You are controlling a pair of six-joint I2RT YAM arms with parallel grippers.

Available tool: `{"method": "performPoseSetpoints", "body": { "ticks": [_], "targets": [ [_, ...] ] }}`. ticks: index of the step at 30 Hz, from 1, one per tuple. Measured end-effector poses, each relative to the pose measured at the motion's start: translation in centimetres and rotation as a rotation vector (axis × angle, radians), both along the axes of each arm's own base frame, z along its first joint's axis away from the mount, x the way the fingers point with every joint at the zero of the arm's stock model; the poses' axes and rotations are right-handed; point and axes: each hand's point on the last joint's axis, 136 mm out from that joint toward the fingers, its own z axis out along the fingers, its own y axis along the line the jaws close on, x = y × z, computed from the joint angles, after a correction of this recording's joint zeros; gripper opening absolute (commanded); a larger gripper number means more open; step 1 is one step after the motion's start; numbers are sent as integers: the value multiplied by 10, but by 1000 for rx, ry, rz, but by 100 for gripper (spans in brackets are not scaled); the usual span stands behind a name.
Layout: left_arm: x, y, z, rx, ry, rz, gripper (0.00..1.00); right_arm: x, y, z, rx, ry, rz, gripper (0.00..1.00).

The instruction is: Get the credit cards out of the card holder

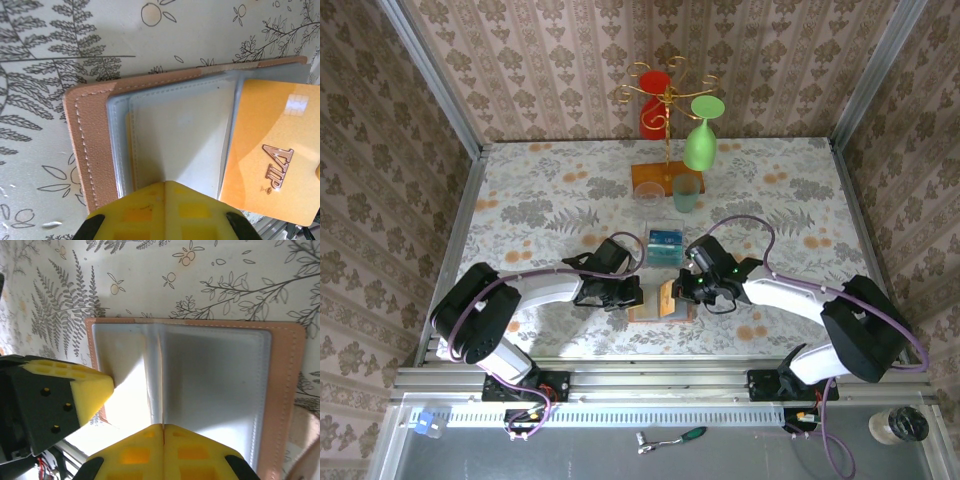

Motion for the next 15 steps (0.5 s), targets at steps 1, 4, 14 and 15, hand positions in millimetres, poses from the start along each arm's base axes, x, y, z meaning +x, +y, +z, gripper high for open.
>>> {"method": "performPoseSetpoints", "body": {
  "ticks": [1,4,14,15],
  "targets": [
    [0,0,0,3,0,-2,4,0,-1,2,-17,-8,19,0],
    [-1,1,1,9,4,-6,6,4,-3,12,-66,-52,84,0],
    [0,4,3,20,-2,-5,14,28,-10,46,-311,-255,433,0],
    [0,5,4,20,-4,-1,14,31,-12,47,-342,-270,479,0]
  ]
}}
